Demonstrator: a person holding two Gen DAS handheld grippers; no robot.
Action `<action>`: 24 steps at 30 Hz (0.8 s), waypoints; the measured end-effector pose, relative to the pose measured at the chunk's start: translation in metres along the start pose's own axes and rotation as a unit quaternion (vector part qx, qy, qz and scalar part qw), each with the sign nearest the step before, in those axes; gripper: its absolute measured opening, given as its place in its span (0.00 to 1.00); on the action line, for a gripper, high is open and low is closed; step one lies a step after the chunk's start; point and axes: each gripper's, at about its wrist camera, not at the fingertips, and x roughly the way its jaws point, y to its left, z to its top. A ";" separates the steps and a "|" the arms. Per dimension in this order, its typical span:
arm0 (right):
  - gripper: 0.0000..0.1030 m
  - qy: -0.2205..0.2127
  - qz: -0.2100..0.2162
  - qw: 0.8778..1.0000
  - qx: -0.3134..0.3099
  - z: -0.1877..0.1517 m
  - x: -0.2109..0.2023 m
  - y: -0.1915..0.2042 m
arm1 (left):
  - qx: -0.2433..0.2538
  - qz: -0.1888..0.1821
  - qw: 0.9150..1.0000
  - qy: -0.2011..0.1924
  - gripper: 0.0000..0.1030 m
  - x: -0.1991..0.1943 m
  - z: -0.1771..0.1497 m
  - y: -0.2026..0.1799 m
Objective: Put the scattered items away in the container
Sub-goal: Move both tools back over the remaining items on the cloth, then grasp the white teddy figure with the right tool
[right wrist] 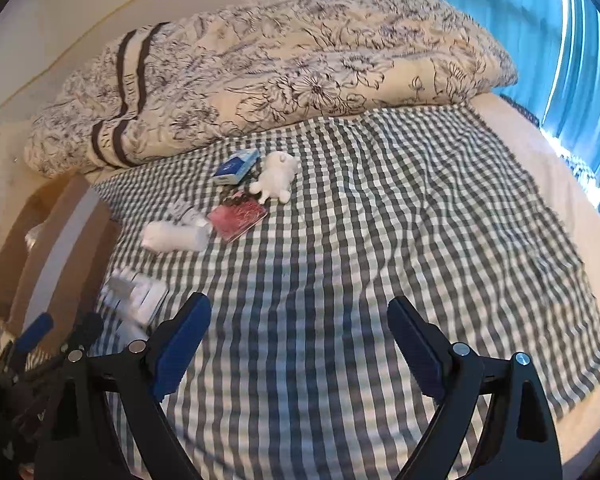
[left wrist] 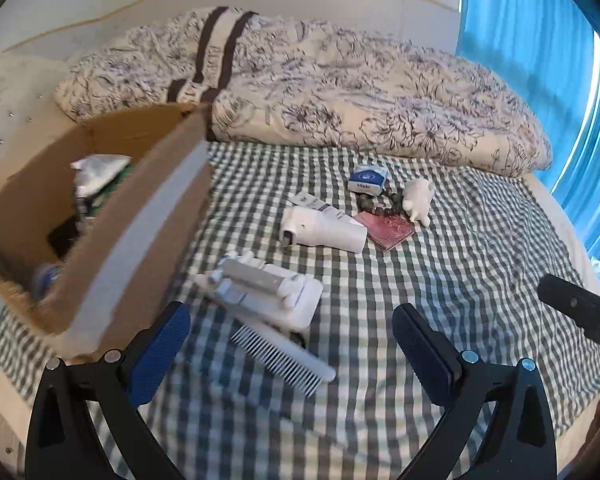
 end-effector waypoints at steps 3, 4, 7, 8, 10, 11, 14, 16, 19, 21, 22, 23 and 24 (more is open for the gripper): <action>0.78 0.011 0.009 1.000 0.009 0.024 0.026 0.000 | 0.001 0.004 1.000 0.008 1.00 0.025 0.011 -0.010; 0.75 0.013 0.012 1.000 0.010 0.034 0.035 0.001 | -0.002 0.005 1.000 0.012 1.00 0.034 0.015 -0.012; 0.66 0.019 0.011 1.000 0.011 0.059 0.065 0.007 | -0.014 0.003 1.000 0.024 1.00 0.060 0.026 -0.017; 0.63 0.027 0.015 0.999 0.014 0.066 0.076 0.008 | -0.018 0.002 0.999 0.030 1.00 0.071 0.031 -0.019; 0.54 0.040 0.024 0.999 0.021 0.077 0.095 0.010 | -0.025 0.002 0.999 0.042 1.00 0.087 0.040 -0.022; 0.53 0.047 0.027 0.998 0.022 0.083 0.105 0.012 | -0.032 0.006 0.998 0.052 1.00 0.098 0.044 -0.023; 0.53 0.055 0.022 0.998 0.024 0.097 0.129 0.014 | -0.046 0.005 0.997 0.066 1.00 0.122 0.055 -0.026; 0.53 0.061 0.019 0.997 0.031 0.103 0.142 0.013 | -0.053 0.008 0.996 0.077 1.00 0.136 0.058 -0.029; 0.53 0.078 0.016 0.996 0.049 0.112 0.166 0.009 | -0.067 0.015 0.993 0.098 1.00 0.157 0.060 -0.031; 0.53 0.088 0.017 0.994 0.061 0.118 0.181 0.008 | -0.081 0.015 0.991 0.110 1.00 0.169 0.059 -0.030; 0.52 0.092 0.020 0.993 0.069 0.120 0.188 0.007 | -0.084 0.018 0.990 0.108 1.00 0.172 0.060 -0.030; 0.52 0.097 0.027 0.992 0.078 0.122 0.195 0.006 | -0.088 0.018 0.991 0.104 1.00 0.174 0.062 -0.030; 0.52 0.100 0.037 0.991 0.086 0.124 0.201 0.005 | -0.091 0.018 0.990 0.102 1.00 0.176 0.063 -0.030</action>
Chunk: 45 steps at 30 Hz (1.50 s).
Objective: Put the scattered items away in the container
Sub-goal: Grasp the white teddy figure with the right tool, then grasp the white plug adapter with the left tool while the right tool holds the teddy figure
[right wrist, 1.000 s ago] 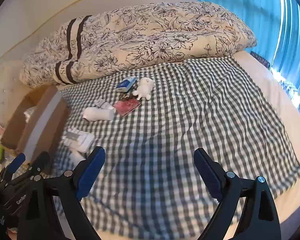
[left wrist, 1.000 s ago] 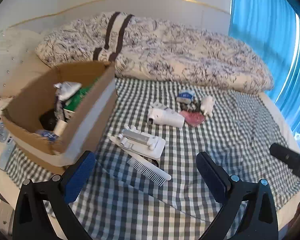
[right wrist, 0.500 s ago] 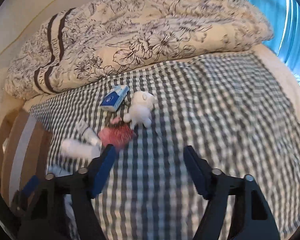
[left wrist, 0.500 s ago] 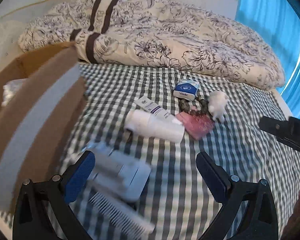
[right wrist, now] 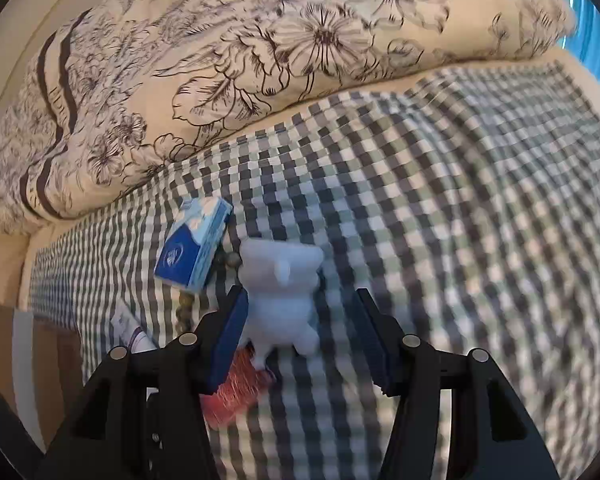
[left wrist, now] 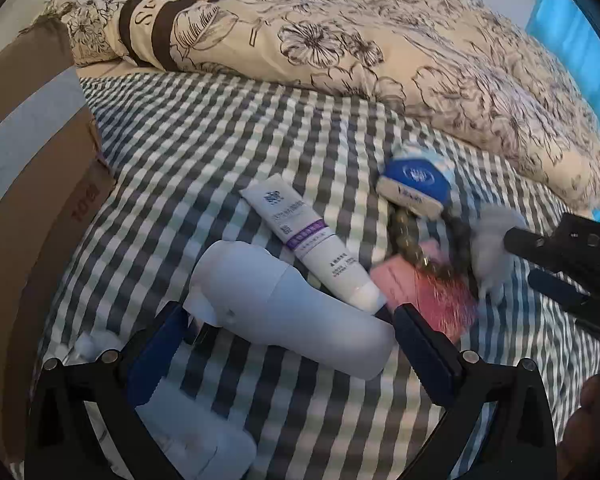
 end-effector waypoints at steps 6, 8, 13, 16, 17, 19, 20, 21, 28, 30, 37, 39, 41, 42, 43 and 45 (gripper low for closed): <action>0.43 0.011 -0.016 1.000 -0.020 -0.002 0.026 0.012 | -0.016 -0.017 1.000 -0.007 1.00 0.011 0.008 0.000; 0.43 0.003 -0.017 0.999 -0.033 -0.008 0.018 0.013 | -0.009 -0.028 1.000 -0.010 1.00 0.011 0.010 0.002; 0.43 -0.008 -0.007 0.999 -0.035 -0.024 -0.005 -0.004 | -0.011 -0.049 0.999 -0.006 1.00 0.006 0.009 0.010; 0.43 -0.014 -0.004 0.999 -0.032 -0.034 -0.022 -0.017 | -0.017 -0.061 0.998 -0.005 1.00 -0.006 0.002 0.017; 0.43 -0.019 -0.004 0.999 -0.031 -0.038 -0.030 -0.022 | -0.017 -0.063 0.998 -0.005 1.00 -0.011 -0.001 0.018; 0.43 -0.025 -0.001 0.999 -0.031 -0.043 -0.041 -0.024 | -0.015 -0.067 0.998 -0.013 1.00 -0.025 -0.005 0.019; 0.43 -0.028 0.004 0.999 -0.034 -0.046 -0.049 -0.025 | -0.011 -0.068 0.997 -0.019 1.00 -0.034 -0.007 0.018; 0.43 -0.030 0.006 0.999 -0.038 -0.048 -0.056 -0.024 | -0.005 -0.069 0.997 -0.026 1.00 -0.042 -0.007 0.016; 0.43 -0.052 0.019 0.997 -0.057 -0.074 -0.108 -0.009 | 0.039 -0.072 0.995 -0.060 0.70 -0.104 -0.012 0.002; 0.43 -0.058 0.024 0.996 -0.058 -0.082 -0.121 -0.010 | 0.040 -0.076 0.995 -0.052 0.70 -0.109 -0.015 0.004; 0.43 -0.072 0.023 0.996 -0.052 -0.116 -0.151 -0.027 | 0.113 -0.031 0.993 -0.034 1.00 -0.104 -0.041 0.003; 0.43 -0.070 0.026 0.996 -0.043 -0.120 -0.152 -0.033 | 0.091 -0.036 0.995 -0.003 1.00 -0.094 -0.047 0.006; 0.43 -0.070 0.027 0.997 -0.034 -0.123 -0.151 -0.039 | 0.068 -0.036 0.997 0.014 1.00 -0.086 -0.051 0.004; 0.43 -0.071 0.024 0.997 -0.032 -0.123 -0.151 -0.041 | 0.058 -0.034 0.998 0.018 1.00 -0.081 -0.053 0.002; 0.43 -0.073 0.021 0.997 -0.031 -0.123 -0.150 -0.042 | 0.048 -0.033 0.998 0.023 1.00 -0.076 -0.055 -0.001; 0.43 -0.074 0.017 0.997 -0.033 -0.122 -0.148 -0.044 | 0.028 -0.036 0.998 0.033 1.00 -0.065 -0.056 -0.005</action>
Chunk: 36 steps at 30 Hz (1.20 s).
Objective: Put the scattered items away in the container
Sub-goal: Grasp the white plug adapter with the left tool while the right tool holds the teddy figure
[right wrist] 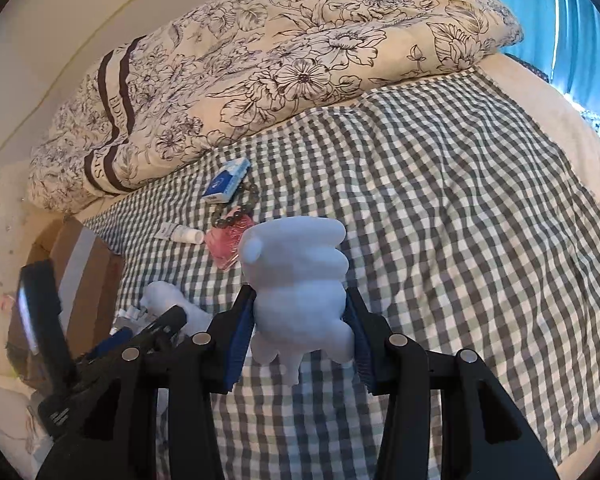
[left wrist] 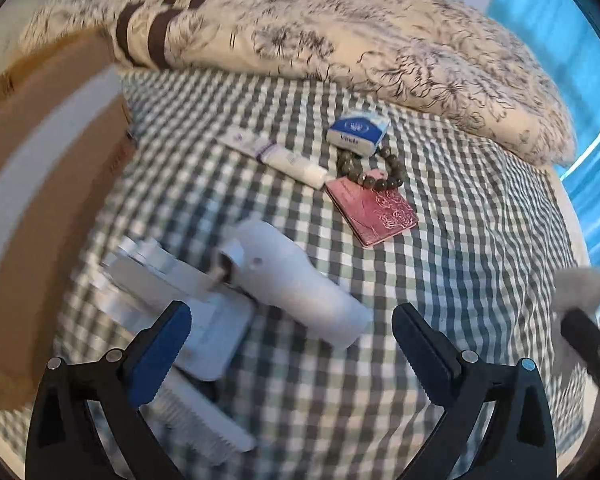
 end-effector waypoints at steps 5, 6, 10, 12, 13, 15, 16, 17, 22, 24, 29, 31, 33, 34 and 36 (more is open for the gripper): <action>0.43 0.002 -0.006 1.000 -0.003 0.003 0.008 -0.011 | -0.049 0.014 0.999 0.011 0.96 0.031 0.004 -0.008; 0.43 0.002 -0.009 1.000 -0.004 0.003 0.010 -0.014 | -0.048 0.020 0.999 0.005 0.94 0.034 0.006 -0.011; 0.43 0.006 -0.013 1.000 0.004 0.005 0.016 -0.026 | -0.054 -0.002 0.999 0.008 0.45 0.041 0.009 -0.011; 0.43 0.008 -0.012 1.000 0.010 0.006 0.019 -0.032 | -0.041 -0.005 0.999 -0.001 0.33 0.037 0.010 -0.011; 0.43 0.007 -0.012 1.000 0.011 0.005 0.018 -0.033 | -0.040 -0.013 0.999 -0.004 0.32 0.034 0.010 -0.010; 0.43 0.006 -0.012 1.000 0.013 0.005 0.016 -0.033 | -0.045 -0.026 0.999 -0.009 0.32 0.026 0.010 -0.007; 0.43 0.005 -0.011 1.000 0.013 0.004 0.015 -0.032 | -0.042 -0.031 0.999 -0.013 0.32 0.021 0.010 -0.007; 0.43 0.004 -0.010 1.000 0.013 0.004 0.013 -0.031 | -0.037 -0.031 0.999 -0.021 0.32 0.015 0.009 -0.007; 0.43 0.001 -0.007 1.000 0.005 -0.003 0.000 -0.017 | -0.015 -0.028 0.998 -0.055 0.29 -0.019 0.007 -0.010; 0.43 -0.003 -0.006 1.000 0.000 -0.006 -0.009 -0.011 | -0.005 -0.025 0.997 -0.070 0.06 -0.034 0.007 -0.009; 0.43 -0.012 0.002 1.000 -0.009 -0.018 -0.032 0.007 | 0.013 -0.034 0.995 -0.088 0.04 -0.066 0.006 -0.003; 0.43 -0.016 0.006 1.000 -0.012 -0.023 -0.040 0.013 | 0.014 -0.043 0.996 -0.077 0.05 -0.066 0.004 0.001; 0.43 -0.020 0.007 1.000 -0.016 -0.029 -0.047 0.017 | 0.025 -0.055 0.996 -0.058 0.13 -0.058 0.000 0.002; 0.43 -0.020 0.006 1.000 -0.017 -0.032 -0.049 0.017 | 0.032 -0.055 0.997 -0.053 0.30 -0.055 -0.003 0.001; 0.43 -0.020 0.005 1.000 -0.018 -0.037 -0.053 0.016 | 0.043 -0.046 0.997 -0.053 0.64 -0.049 -0.008 -0.004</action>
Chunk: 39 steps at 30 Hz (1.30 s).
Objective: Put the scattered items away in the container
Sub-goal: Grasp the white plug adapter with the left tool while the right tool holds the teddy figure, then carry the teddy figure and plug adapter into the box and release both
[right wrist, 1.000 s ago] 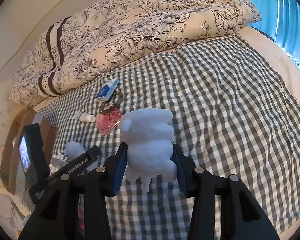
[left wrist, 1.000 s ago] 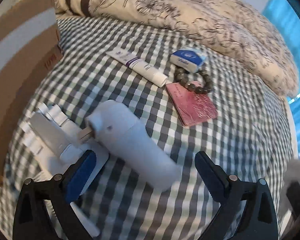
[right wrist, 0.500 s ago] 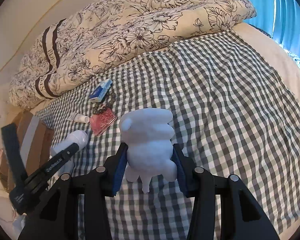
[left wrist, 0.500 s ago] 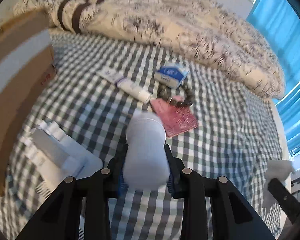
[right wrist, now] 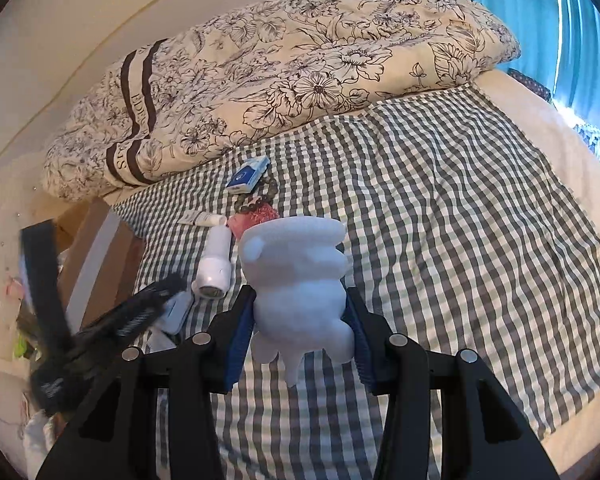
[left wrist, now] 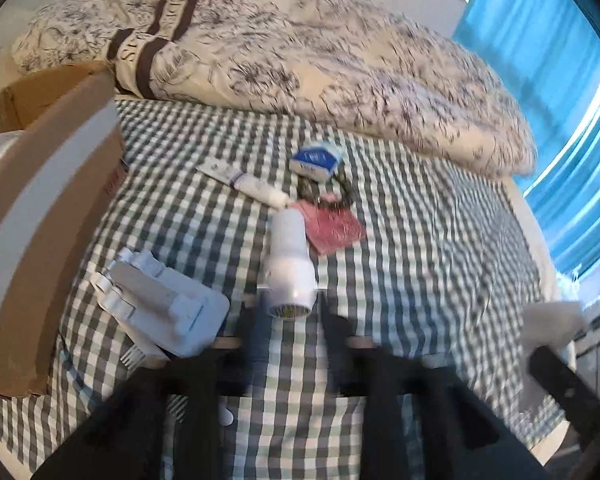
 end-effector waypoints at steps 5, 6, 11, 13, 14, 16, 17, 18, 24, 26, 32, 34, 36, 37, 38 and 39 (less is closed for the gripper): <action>0.43 0.005 -0.004 1.000 0.012 -0.004 0.001 -0.016 | 0.006 0.010 1.000 -0.005 0.68 0.015 0.005 -0.007; 0.43 0.006 -0.005 1.000 0.015 -0.003 0.003 -0.020 | 0.010 0.016 1.000 -0.003 0.68 0.020 0.007 -0.009; 0.43 0.011 -0.005 1.000 0.027 0.002 0.016 -0.038 | 0.024 0.033 0.999 0.016 0.68 0.055 0.016 -0.016; 0.43 0.015 -0.006 0.999 0.032 0.005 0.024 -0.045 | 0.027 0.046 0.998 0.021 0.68 0.067 0.017 -0.017; 0.43 0.017 -0.006 0.999 0.033 0.006 0.028 -0.048 | 0.025 0.053 0.998 0.021 0.68 0.072 0.017 -0.017; 0.43 0.023 -0.007 0.999 0.038 0.008 0.037 -0.056 | 0.021 0.056 0.998 0.033 0.68 0.084 0.017 -0.016; 0.43 0.025 -0.008 0.999 0.040 0.009 0.041 -0.059 | 0.020 0.058 0.997 0.038 0.68 0.089 0.016 -0.015; 0.43 0.027 -0.009 0.999 0.041 0.009 0.045 -0.062 | 0.019 0.059 0.997 0.041 0.67 0.094 0.015 -0.015; 0.43 0.039 -0.009 0.998 0.050 0.008 0.060 -0.067 | 0.020 0.067 0.997 0.046 0.47 0.102 0.011 -0.015; 0.43 0.041 -0.009 0.998 0.049 0.006 0.060 -0.064 | 0.017 0.068 0.997 0.037 0.47 0.093 0.011 -0.015; 0.43 0.031 -0.011 0.999 0.032 0.004 0.043 -0.045 | 0.006 0.053 0.999 -0.007 0.47 0.043 0.015 -0.013; 0.43 0.024 -0.009 0.999 0.027 0.004 0.034 -0.036 | 0.011 0.046 0.999 -0.024 0.46 0.018 0.015 -0.014; 0.43 0.016 -0.005 1.000 0.018 0.005 0.021 -0.022 | 0.011 0.035 0.999 -0.040 0.46 -0.009 0.016 -0.013; 0.43 0.011 -0.003 1.000 0.013 0.005 0.014 -0.015 | 0.011 0.026 0.998 -0.048 0.46 -0.022 0.017 -0.014; 0.43 0.004 0.000 1.000 0.007 0.005 0.006 -0.007 | 0.014 0.016 0.998 -0.057 0.46 -0.036 0.018 -0.013; 0.43 -0.002 0.003 1.000 0.001 0.004 -0.002 0.001 | 0.019 0.007 0.998 -0.065 0.46 -0.049 0.020 -0.014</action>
